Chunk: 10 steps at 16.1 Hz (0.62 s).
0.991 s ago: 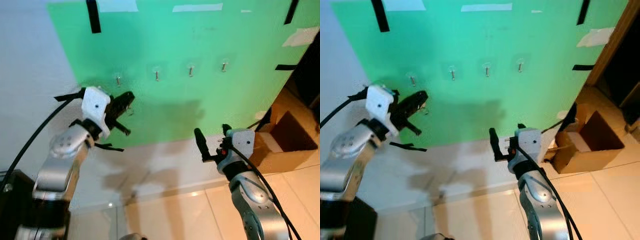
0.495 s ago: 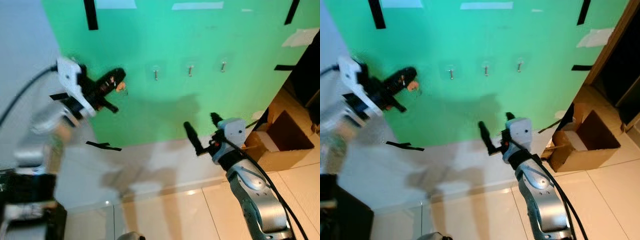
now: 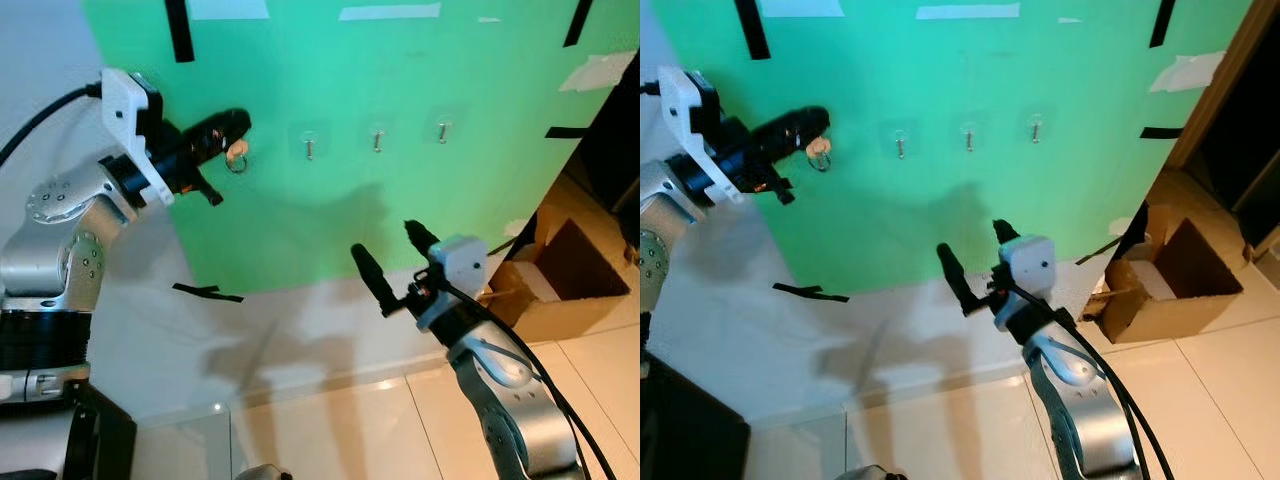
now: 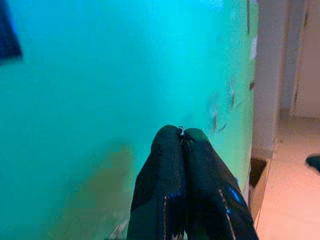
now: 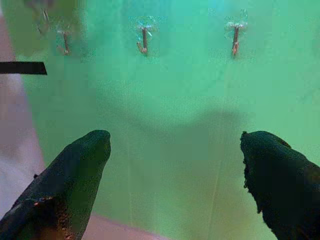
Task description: Hang keys on a hook
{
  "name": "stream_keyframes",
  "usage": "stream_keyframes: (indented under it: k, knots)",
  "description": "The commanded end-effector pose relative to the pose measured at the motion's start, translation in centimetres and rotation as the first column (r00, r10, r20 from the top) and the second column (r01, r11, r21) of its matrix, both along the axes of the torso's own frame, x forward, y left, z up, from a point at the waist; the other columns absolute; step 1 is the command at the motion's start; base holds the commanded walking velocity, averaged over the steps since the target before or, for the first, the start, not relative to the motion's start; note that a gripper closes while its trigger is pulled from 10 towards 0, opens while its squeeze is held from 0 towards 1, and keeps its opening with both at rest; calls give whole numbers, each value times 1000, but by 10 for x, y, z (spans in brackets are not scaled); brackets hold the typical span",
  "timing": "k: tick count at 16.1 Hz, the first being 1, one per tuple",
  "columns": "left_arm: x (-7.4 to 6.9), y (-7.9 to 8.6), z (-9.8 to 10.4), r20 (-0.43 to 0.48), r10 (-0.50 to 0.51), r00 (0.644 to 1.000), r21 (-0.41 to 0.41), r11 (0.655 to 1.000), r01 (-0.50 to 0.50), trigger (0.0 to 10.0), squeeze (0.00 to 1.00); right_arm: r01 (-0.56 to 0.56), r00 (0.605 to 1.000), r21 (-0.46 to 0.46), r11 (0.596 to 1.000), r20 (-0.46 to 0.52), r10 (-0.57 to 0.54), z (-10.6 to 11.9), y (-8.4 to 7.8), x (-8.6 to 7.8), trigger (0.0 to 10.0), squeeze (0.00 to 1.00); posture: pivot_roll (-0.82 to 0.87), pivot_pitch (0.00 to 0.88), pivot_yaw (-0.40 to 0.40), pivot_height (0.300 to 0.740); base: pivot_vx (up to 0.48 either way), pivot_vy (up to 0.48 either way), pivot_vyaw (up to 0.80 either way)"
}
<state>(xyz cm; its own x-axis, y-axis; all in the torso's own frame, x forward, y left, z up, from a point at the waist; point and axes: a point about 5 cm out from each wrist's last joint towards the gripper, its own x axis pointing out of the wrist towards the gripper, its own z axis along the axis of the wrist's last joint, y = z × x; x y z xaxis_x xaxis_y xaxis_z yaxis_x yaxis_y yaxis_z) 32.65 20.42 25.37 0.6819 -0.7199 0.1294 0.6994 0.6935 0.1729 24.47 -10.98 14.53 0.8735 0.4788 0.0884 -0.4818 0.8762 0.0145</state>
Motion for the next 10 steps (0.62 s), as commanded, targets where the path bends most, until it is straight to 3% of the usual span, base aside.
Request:
stream_keyframes:
  k: [1,3,6,7,10]
  knots:
    - [2,2,2,19,7,1000,41,999,-7,10000,0,-10,1000,1,1000,19,10,6,2,0,10000,0,-56,0,49,740,0,0,0]
    - [4,3,3,56,-15,998,71,997,11,10000,0,-25,999,-6,1000,28,25,7,5,0,10000,0,-54,0,54,740,0,0,0]
    - [1,-7,1,83,-136,987,135,983,124,10000,0,-40,998,-10,999,45,41,9,8,2,10000,0,-39,0,49,740,0,0,0]
    - [-1,-16,-5,97,-214,972,225,956,188,10000,0,-49,998,-5,999,47,49,9,10,3,10000,0,-28,0,45,740,0,0,0]
    - [3,-20,-10,135,-241,961,328,926,187,10000,0,-61,997,-16,998,54,62,9,12,4,10000,0,-36,0,51,740,0,0,0]
